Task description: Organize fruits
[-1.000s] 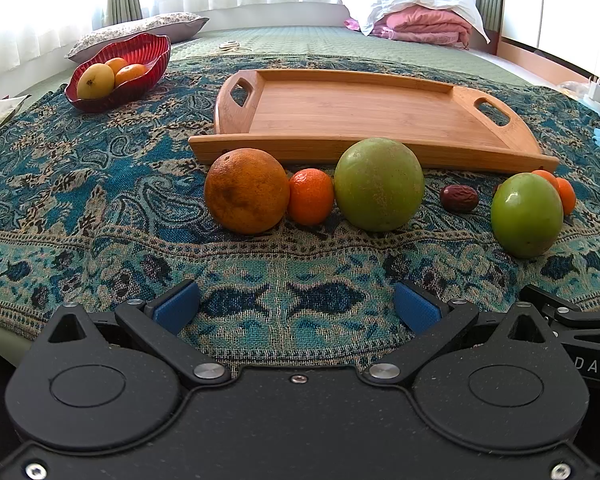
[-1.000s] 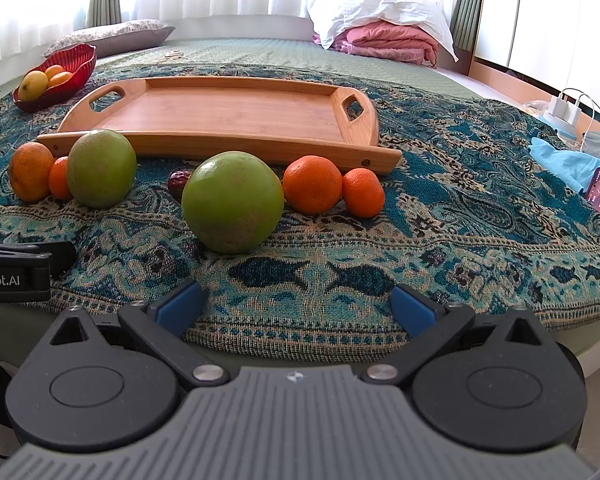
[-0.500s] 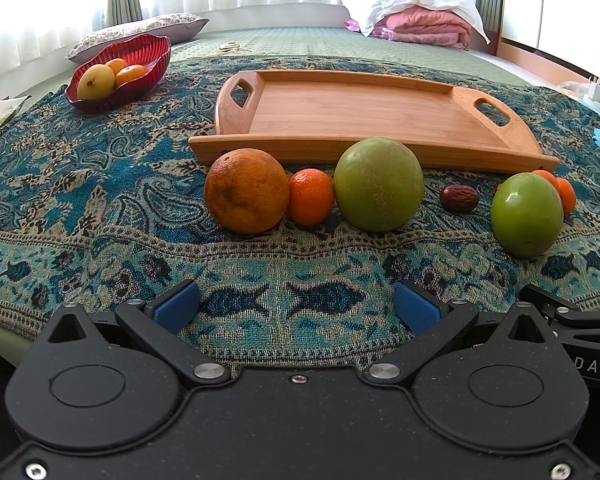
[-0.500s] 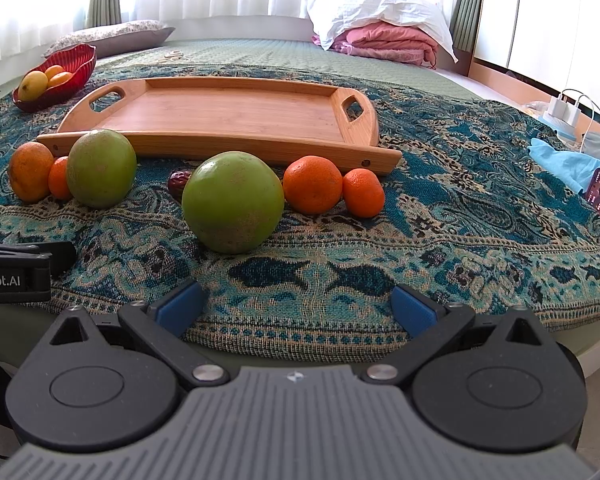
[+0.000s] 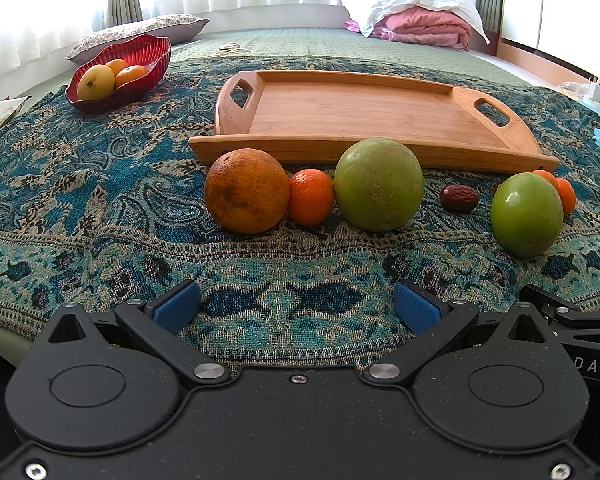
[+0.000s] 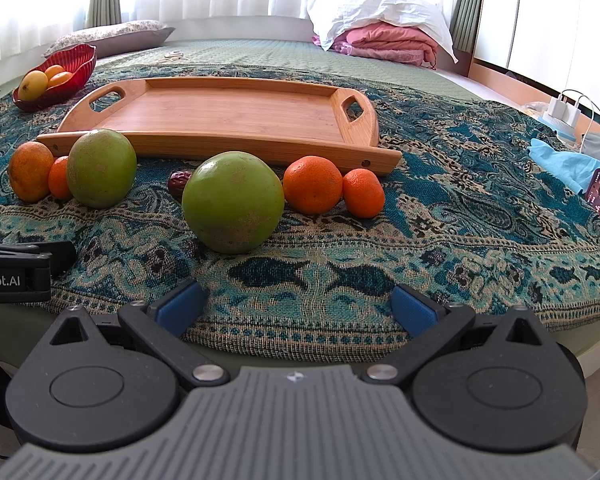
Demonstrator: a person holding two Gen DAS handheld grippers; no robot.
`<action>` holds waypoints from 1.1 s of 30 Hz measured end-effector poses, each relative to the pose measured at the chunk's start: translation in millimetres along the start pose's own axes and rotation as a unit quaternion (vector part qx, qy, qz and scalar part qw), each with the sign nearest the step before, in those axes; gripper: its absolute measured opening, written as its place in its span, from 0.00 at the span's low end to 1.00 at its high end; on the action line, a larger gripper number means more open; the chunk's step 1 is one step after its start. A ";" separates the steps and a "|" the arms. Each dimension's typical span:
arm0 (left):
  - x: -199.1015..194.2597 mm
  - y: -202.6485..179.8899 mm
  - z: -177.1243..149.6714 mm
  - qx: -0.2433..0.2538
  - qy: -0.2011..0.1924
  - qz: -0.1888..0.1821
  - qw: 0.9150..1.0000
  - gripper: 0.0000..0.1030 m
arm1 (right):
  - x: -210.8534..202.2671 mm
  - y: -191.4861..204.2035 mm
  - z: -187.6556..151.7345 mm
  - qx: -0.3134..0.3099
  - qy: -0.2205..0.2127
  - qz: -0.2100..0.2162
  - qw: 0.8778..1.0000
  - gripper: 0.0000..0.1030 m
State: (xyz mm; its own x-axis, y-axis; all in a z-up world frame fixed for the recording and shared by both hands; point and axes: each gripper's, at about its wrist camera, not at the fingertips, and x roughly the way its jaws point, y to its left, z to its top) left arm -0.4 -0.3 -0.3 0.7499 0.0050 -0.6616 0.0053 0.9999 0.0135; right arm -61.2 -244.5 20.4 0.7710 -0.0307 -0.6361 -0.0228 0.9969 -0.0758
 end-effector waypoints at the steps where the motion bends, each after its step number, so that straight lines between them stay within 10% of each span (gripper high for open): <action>1: 0.0 0.0 0.0 0.000 0.000 0.000 1.000 1.00 | 0.0 0.0 0.0 0.000 0.000 0.000 1.000 1.00; 33: -8.2 2.1 0.0 0.001 -0.012 -0.007 1.000 1.00 | 3.0 -6.4 -1.5 0.004 -0.008 0.011 1.000 1.00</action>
State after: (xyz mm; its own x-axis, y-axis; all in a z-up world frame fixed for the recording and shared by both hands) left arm -6.5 1.7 5.1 0.7654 -0.0084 -0.6435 0.0170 0.9998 0.0073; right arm -59.7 -251.1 17.8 0.7807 -0.0072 -0.6248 -0.0349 0.9979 -0.0552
